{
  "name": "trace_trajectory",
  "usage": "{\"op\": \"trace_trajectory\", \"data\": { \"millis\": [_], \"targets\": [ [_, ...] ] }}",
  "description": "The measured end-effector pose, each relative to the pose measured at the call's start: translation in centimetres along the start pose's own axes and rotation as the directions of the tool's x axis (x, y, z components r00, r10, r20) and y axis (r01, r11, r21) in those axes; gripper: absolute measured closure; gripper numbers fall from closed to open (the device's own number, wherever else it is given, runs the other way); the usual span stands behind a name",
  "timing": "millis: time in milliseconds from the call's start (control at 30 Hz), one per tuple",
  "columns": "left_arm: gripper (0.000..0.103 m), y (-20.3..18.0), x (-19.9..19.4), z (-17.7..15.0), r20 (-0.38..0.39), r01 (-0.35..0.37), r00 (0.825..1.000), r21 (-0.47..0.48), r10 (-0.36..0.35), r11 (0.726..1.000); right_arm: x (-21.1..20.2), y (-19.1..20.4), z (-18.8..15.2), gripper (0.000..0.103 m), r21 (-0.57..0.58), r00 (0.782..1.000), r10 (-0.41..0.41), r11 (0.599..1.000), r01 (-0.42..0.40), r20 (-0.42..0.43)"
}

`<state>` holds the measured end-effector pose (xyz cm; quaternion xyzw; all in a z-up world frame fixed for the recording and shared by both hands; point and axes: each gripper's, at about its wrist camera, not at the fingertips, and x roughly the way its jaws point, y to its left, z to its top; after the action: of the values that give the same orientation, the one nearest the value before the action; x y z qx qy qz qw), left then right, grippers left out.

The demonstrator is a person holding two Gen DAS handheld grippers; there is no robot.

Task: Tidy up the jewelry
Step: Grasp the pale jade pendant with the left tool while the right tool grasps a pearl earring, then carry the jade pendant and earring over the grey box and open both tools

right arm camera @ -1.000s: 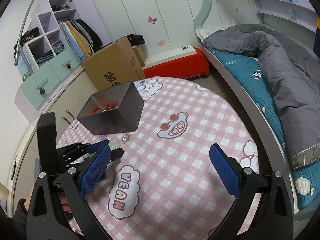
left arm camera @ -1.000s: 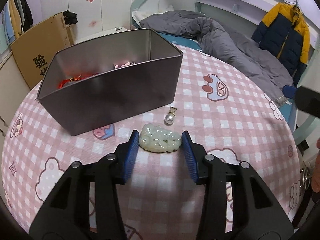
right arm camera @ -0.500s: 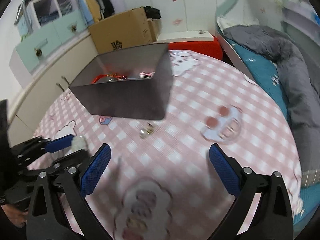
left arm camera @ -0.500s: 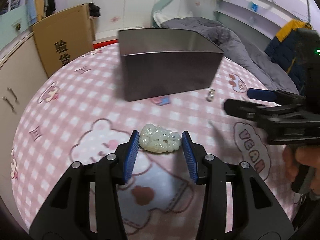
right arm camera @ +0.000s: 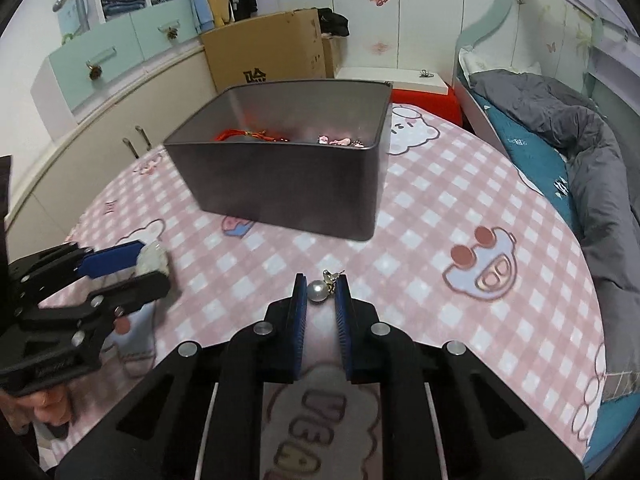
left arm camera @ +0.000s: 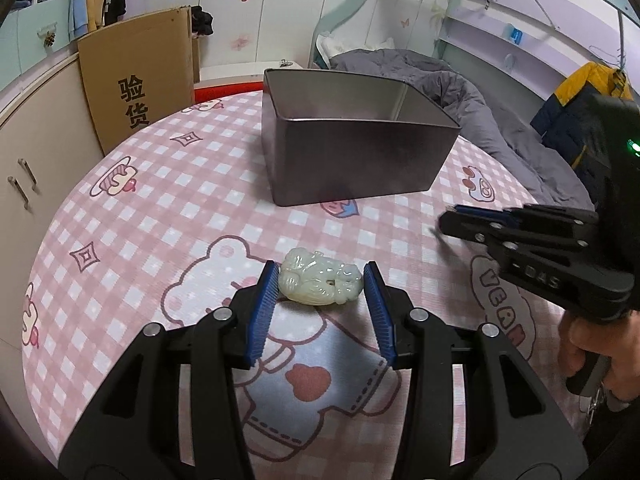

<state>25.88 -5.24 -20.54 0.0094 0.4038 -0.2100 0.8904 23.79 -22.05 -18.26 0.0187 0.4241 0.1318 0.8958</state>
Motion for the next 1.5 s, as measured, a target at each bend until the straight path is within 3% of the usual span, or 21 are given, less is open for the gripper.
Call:
{"op": "trace_trajectory", "data": {
  "millis": [400,700,867,1067,1367,1433,1467,1500],
  "targets": [
    [0.061,-0.2,-5.5,2.1,0.114,0.014,0.993,0.01,-0.015,1.0,-7.8,2.1,2.3,0.09,-0.033,0.987,0.064,0.998,-0.06,0.146],
    [0.061,-0.4,-10.6,7.3,0.267,-0.004,0.964,0.057,-0.011,0.998,-12.3,2.1,6.4,0.09,-0.074,0.961,0.063,0.996,-0.045,0.268],
    [0.061,-0.8,-11.7,10.0,0.316,0.001,0.948,0.075,-0.025,0.997,-13.9,2.1,8.9,0.09,-0.089,0.945,0.061,0.995,-0.034,0.32],
    [0.061,-0.8,-10.3,12.7,0.303,0.043,0.951,0.068,-0.061,0.997,-13.3,1.6,11.6,0.09,-0.082,0.938,0.083,0.995,-0.059,0.336],
    [0.06,-0.9,-4.7,15.0,0.211,0.124,0.968,0.058,-0.133,0.991,-6.6,-0.1,14.1,0.09,-0.022,0.966,0.126,0.992,-0.124,0.225],
    [0.052,-0.6,-3.4,15.5,0.191,0.118,0.974,0.042,-0.124,0.992,-4.8,-0.8,14.3,0.089,0.009,0.971,0.137,0.99,-0.141,0.194],
    [0.033,-0.4,-2.9,15.7,0.189,0.104,0.976,0.03,-0.108,0.994,-4.5,-1.0,14.2,0.087,0.02,0.973,0.143,0.989,-0.149,0.183],
    [0.02,-0.2,-2.8,15.8,0.195,0.084,0.977,0.017,-0.086,0.996,-4.0,-1.4,14.2,0.076,0.039,0.973,0.153,0.986,-0.162,0.175]
  ]
}}
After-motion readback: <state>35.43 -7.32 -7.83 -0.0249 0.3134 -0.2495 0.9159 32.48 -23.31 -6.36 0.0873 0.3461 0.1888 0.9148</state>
